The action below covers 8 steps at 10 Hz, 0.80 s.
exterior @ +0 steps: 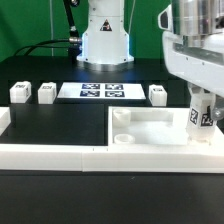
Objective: Assemble square table
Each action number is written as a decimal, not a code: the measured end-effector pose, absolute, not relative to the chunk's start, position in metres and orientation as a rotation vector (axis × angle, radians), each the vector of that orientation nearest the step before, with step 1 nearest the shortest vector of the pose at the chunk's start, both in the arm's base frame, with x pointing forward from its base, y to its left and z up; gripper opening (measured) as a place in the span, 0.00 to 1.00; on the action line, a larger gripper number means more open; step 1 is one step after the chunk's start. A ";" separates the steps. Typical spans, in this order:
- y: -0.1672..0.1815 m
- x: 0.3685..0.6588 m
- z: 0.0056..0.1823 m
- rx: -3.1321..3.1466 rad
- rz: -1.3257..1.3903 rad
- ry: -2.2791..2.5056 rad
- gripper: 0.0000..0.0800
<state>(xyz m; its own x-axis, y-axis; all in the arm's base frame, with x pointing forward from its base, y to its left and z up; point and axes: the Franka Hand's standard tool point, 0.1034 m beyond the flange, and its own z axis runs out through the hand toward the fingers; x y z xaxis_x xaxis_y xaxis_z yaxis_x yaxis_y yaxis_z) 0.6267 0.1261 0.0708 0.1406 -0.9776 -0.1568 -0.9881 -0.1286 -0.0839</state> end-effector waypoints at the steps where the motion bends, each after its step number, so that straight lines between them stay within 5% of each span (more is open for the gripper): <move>1: 0.126 0.629 0.071 -2.038 0.144 2.128 0.37; 5: 0.126 0.630 0.071 -1.911 0.169 2.235 0.37; 7: 0.127 0.632 0.073 -2.300 0.093 1.840 0.73; 8: 0.127 0.632 0.074 -2.448 0.073 1.661 0.73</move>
Offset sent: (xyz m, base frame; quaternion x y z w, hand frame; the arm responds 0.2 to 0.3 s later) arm 0.0000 0.0000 0.0000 0.0000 0.0000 0.1938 0.9810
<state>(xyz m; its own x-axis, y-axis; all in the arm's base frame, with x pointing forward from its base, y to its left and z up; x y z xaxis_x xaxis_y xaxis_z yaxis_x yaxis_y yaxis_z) 0.6322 0.1267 0.0740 0.3739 -0.9165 -0.1423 -0.9254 -0.3586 -0.1224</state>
